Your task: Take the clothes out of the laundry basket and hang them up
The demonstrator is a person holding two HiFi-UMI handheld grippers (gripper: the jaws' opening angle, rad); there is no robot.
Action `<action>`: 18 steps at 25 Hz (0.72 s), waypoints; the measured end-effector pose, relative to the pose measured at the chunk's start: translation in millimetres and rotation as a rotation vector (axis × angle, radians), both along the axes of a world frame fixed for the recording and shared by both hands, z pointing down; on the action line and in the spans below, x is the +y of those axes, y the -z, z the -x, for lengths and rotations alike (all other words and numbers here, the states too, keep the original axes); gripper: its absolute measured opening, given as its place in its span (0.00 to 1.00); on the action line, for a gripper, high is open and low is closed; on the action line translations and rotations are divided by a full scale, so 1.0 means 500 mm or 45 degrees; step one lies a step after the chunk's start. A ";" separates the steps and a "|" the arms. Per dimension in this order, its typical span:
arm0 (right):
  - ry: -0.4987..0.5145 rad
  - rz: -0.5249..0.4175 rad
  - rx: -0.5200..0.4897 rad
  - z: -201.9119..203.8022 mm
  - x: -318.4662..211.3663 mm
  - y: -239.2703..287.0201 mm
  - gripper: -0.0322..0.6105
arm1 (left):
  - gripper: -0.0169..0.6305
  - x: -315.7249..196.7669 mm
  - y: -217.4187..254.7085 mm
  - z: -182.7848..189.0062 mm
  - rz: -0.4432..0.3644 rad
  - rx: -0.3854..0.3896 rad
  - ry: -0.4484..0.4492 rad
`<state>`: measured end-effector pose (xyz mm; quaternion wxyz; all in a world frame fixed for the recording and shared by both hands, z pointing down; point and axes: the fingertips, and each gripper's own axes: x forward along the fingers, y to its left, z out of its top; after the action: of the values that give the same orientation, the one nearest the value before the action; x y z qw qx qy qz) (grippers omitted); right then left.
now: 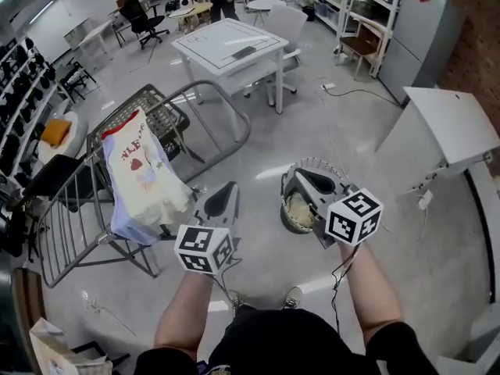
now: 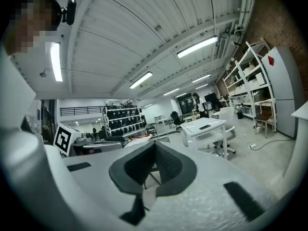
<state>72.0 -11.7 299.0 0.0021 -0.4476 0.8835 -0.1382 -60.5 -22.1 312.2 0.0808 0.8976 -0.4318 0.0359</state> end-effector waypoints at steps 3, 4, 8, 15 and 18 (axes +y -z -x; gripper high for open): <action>-0.039 0.006 0.007 -0.099 0.024 -0.007 0.06 | 0.05 0.014 -0.002 -0.105 0.000 0.005 -0.044; -0.053 0.007 0.009 -0.128 0.030 -0.008 0.05 | 0.05 0.018 -0.002 -0.137 -0.001 0.005 -0.061; -0.106 0.018 -0.004 -0.226 0.047 -0.016 0.05 | 0.05 0.024 -0.002 -0.244 -0.002 -0.004 -0.130; -0.208 0.039 -0.031 -0.342 0.039 -0.036 0.05 | 0.05 -0.005 -0.015 -0.361 0.003 -0.018 -0.224; -0.246 0.058 -0.025 -0.376 0.016 -0.055 0.05 | 0.05 -0.038 -0.032 -0.394 0.013 -0.002 -0.249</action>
<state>260.1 -3.8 326.5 0.0139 -0.5292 0.8329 -0.1616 136.6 -41.2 328.5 0.0812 0.9350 -0.3420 0.0466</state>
